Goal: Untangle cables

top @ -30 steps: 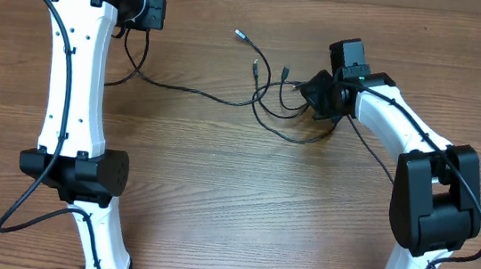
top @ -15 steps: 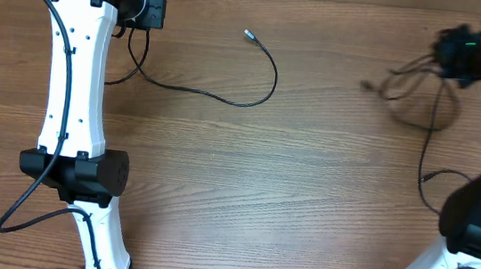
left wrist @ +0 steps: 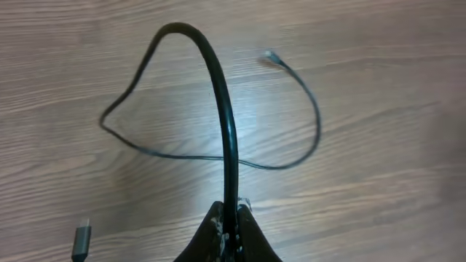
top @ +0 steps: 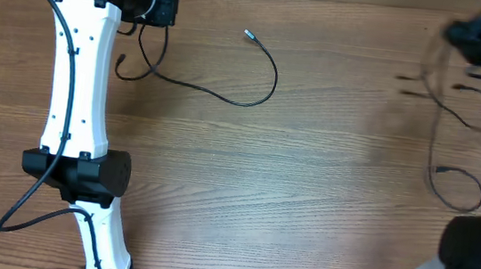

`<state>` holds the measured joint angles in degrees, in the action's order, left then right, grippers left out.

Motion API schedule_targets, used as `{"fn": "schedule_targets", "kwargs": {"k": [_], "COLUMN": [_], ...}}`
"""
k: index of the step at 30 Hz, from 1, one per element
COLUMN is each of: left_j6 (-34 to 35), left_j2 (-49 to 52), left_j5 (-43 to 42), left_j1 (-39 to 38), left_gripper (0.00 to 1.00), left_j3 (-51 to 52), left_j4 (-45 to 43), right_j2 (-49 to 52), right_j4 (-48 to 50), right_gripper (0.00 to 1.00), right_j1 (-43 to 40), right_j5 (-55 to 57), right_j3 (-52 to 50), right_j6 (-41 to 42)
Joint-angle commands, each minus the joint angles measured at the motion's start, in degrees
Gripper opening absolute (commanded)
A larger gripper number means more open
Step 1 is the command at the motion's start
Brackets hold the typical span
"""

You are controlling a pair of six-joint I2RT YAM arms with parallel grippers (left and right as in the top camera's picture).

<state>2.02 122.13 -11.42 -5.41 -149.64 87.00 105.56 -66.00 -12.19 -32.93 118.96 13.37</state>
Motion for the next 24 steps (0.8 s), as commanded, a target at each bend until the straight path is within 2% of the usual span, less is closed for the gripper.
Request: {"fn": "schedule_targets", "kwargs": {"k": [1, 5, 6, 7, 9, 12, 19, 24], "left_j6": [0.74, -0.39, -1.25, -2.19, -4.09, -4.63, -6.08, -11.06], "left_j2": [0.17, 3.28, 4.20, 5.40, 7.87, 10.99, 10.86, 10.78], "left_j5": [-2.19, -2.49, -3.30, -5.07, -10.99, -20.92, -23.45, -27.56], "left_j1": [-2.56, -3.89, -3.91, -3.91, -3.50, -2.89, -4.33, -9.09], "left_gripper": [0.04, 0.05, 0.08, 0.17, 0.24, 0.32, 0.45, 0.47], "left_j3": [-0.81, -0.81, -0.81, -0.81, -0.81, -0.81, -0.98, -1.16], "left_j4": [-0.33, -1.05, -1.36, -1.66, -2.03, -3.06, -5.14, -4.63], "right_j2": [-3.04, -3.04, -3.04, -3.06, -3.08, -3.08, -3.02, -2.99], "right_j4": [-0.11, -0.57, -1.01, -1.49, -3.56, -7.87, -10.05, -11.06], "right_gripper": [0.04, 0.04, 0.04, 0.04, 0.04, 0.04, 0.04, 0.04], "right_j1": [9.55, 20.98, 22.77, 23.76, 25.31, 25.90, 26.01, 26.05], "right_j5": [-3.26, -2.75, -2.19, -1.22, 1.11, 4.85, 6.19, 8.94], "right_j3": [4.85, 10.78, 12.59, 13.86, 16.61, 19.08, 19.06, 19.06], "right_j6": [-1.57, -1.62, -1.62, -1.62, -1.46, -1.49, -1.68, -1.62]}}
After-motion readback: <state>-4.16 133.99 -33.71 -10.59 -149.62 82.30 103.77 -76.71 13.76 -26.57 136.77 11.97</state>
